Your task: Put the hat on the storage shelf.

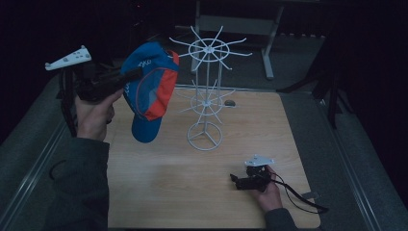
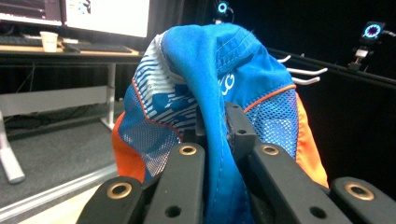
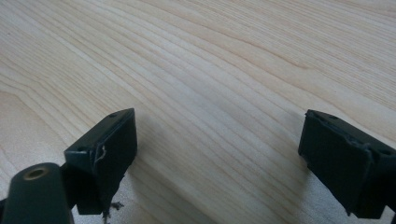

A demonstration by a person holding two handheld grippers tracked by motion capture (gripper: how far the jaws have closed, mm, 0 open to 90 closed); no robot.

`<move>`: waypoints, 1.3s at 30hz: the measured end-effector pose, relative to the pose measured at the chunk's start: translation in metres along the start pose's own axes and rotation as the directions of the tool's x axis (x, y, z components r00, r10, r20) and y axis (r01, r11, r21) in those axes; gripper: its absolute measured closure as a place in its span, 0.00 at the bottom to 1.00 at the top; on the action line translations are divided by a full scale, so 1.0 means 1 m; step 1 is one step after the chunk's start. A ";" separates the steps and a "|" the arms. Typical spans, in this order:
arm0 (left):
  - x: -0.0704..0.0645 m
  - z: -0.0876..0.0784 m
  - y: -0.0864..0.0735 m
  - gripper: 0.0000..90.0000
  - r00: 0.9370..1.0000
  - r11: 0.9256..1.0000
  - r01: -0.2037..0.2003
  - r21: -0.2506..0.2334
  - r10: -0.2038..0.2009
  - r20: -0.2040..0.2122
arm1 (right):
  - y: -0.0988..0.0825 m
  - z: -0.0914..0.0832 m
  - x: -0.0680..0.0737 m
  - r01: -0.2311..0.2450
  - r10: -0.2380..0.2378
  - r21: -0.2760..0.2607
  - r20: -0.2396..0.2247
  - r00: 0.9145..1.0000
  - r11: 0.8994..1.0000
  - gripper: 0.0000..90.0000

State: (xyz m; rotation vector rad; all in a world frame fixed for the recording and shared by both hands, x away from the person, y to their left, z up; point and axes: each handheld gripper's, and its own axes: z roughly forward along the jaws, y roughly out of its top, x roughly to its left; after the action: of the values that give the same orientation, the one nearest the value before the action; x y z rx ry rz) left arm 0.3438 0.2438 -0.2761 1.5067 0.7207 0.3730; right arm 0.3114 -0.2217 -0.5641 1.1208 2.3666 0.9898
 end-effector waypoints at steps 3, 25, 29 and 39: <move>0.001 0.003 -0.001 0.96 1.000 1.000 0.004 0.023 -0.004 -0.012 | 0.000 0.000 0.000 0.000 0.000 0.000 0.000 1.000 1.000 0.13; 0.003 0.007 -0.004 0.51 0.997 0.996 0.029 0.087 -0.023 -0.069 | 0.000 0.000 0.000 -0.001 0.001 0.001 -0.001 1.000 1.000 0.13; 0.004 0.006 -0.003 0.42 0.996 0.996 0.049 0.075 -0.042 -0.083 | 0.000 0.000 0.000 0.000 0.000 0.002 0.000 1.000 1.000 0.13; 0.002 0.004 -0.003 0.32 0.995 0.997 0.040 0.070 -0.033 -0.099 | 0.000 0.000 0.000 0.000 0.000 0.001 -0.001 1.000 1.000 0.13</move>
State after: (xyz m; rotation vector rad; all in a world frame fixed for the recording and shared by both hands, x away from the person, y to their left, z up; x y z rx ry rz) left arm 0.3474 0.2419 -0.2796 1.5495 0.8458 0.3987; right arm 0.3113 -0.2218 -0.5640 1.1209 2.3681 0.9888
